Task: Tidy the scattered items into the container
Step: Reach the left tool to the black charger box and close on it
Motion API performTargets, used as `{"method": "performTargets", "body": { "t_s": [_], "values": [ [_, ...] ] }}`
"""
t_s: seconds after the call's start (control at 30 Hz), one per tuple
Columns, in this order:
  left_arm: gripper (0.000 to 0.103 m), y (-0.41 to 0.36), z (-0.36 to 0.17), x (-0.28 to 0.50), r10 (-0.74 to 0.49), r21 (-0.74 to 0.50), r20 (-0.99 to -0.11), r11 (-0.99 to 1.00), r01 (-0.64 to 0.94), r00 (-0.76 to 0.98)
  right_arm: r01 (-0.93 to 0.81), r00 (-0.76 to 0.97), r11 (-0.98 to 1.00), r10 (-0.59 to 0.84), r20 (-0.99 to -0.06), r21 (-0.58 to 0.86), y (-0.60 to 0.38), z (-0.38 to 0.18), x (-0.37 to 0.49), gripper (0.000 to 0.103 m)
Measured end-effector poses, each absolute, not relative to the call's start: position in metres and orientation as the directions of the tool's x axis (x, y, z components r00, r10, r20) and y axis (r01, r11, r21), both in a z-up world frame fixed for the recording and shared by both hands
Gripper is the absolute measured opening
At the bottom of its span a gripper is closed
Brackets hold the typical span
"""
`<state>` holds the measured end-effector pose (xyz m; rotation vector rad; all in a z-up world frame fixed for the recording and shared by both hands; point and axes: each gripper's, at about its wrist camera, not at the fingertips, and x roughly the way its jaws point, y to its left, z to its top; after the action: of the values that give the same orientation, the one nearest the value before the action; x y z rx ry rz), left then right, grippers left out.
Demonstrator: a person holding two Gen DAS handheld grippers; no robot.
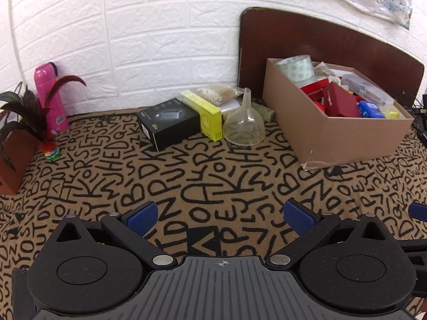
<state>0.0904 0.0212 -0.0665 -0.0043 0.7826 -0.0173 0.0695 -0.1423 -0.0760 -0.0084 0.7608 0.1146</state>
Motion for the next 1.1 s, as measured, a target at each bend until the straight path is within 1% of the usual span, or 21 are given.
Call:
{"method": "performTargets", "body": {
  "t_s": [0.2,0.4,0.47,0.53,0.67,0.77,0.8,0.87,0.97,1.1],
  "values": [
    [0.103,0.047,-0.082,0.115,-0.002,-0.026,-0.726,0.999,-0.024,0.688,-0.182,0.695,0.982,0.161,-0.701,0.046,-0.122,-0.092,0.093,0.103],
    [0.103,0.072,-0.099,0.149,0.005,-0.029,-0.735,0.999,-0.039,0.678,-0.282,0.687,0.958,0.241,-0.685,0.054,-0.094,-0.110,0.129,0.102],
    [0.102,0.082,-0.104,0.164,0.001,-0.043,-0.738,0.998,-0.048,0.675,-0.335,0.679,0.941,0.282,-0.678,0.055,-0.083,-0.115,0.143,0.101],
    [0.100,0.092,-0.107,0.178,-0.006,-0.057,-0.735,0.997,-0.053,0.678,-0.382,0.671,0.923,0.314,-0.672,0.049,-0.070,-0.119,0.158,0.096],
    [0.095,0.112,-0.116,0.203,-0.006,-0.069,-0.737,0.995,-0.066,0.675,-0.451,0.650,0.891,0.365,-0.666,0.048,-0.044,-0.125,0.184,0.092],
    [0.090,0.126,-0.120,0.219,-0.023,-0.083,-0.736,0.995,-0.057,0.677,-0.500,0.609,0.862,0.420,-0.673,0.086,-0.026,-0.134,0.201,0.084],
    [0.090,0.131,-0.121,0.224,-0.027,-0.087,-0.734,0.995,-0.054,0.678,-0.521,0.589,0.847,0.444,-0.675,0.103,-0.021,-0.137,0.207,0.082],
    [0.089,0.139,-0.123,0.234,-0.029,-0.084,-0.732,0.995,-0.049,0.680,-0.560,0.560,0.820,0.484,-0.673,0.124,-0.009,-0.143,0.218,0.081],
    [0.087,0.150,-0.127,0.248,-0.043,-0.092,-0.737,0.995,-0.037,0.674,-0.597,0.556,0.795,0.506,-0.659,0.106,0.008,-0.149,0.232,0.080],
    [0.089,0.167,-0.122,0.266,-0.043,-0.086,-0.715,0.996,-0.027,0.698,-0.642,0.523,0.756,0.552,-0.649,0.125,0.026,-0.154,0.251,0.077]
  ]
}}
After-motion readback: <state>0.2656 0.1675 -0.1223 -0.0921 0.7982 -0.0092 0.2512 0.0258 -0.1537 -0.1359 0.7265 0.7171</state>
